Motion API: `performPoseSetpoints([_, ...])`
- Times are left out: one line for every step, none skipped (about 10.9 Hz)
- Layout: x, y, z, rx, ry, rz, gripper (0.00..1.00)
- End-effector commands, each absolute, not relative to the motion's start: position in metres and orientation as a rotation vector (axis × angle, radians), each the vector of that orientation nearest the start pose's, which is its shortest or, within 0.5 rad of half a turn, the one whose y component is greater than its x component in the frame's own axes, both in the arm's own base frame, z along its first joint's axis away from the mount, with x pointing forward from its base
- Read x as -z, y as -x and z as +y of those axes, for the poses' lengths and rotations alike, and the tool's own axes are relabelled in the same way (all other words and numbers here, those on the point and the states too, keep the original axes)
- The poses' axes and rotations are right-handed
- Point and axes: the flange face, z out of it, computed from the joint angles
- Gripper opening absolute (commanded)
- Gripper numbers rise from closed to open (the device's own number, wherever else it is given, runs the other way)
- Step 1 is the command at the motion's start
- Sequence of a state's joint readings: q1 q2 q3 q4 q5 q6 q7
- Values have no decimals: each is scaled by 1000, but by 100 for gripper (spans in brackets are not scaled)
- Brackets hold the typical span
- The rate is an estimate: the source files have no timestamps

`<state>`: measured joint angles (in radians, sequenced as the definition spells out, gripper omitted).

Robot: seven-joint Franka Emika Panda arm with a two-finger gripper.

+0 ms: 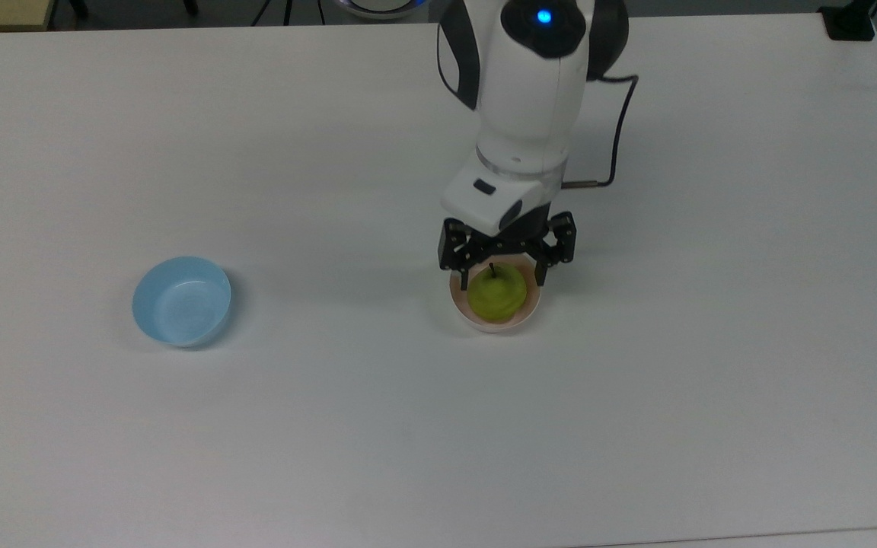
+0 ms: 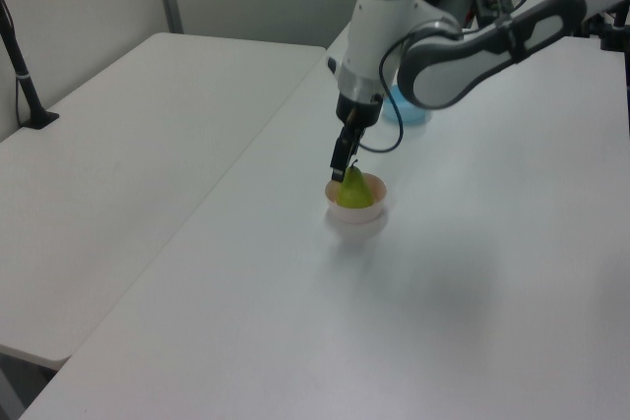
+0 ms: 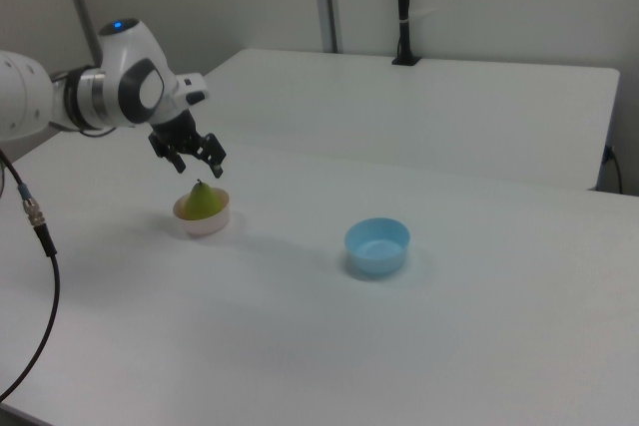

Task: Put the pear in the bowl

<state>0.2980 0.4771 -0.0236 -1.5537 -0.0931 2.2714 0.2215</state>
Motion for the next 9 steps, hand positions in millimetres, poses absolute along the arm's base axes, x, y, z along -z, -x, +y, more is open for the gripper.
performPoseSetpoints([-464,-660,157,332,3173,-103,100])
performPoseSetpoints([-484,-652,142,299,3183,-122,100])
performPoseSetpoints([-503,-642,126,235,3197,-171,100])
performPoseSetpoints([-531,-625,101,160,3192,-190,100])
performPoseSetpoints([-550,-611,82,103,3174,-211,100])
performPoseSetpoints([-567,-599,67,71,3162,-211,100])
performPoseSetpoints([-585,-587,49,53,3164,-178,100])
performPoseSetpoints([-602,-575,32,45,3166,-132,100])
performPoseSetpoints([-610,-566,19,27,3168,-97,100])
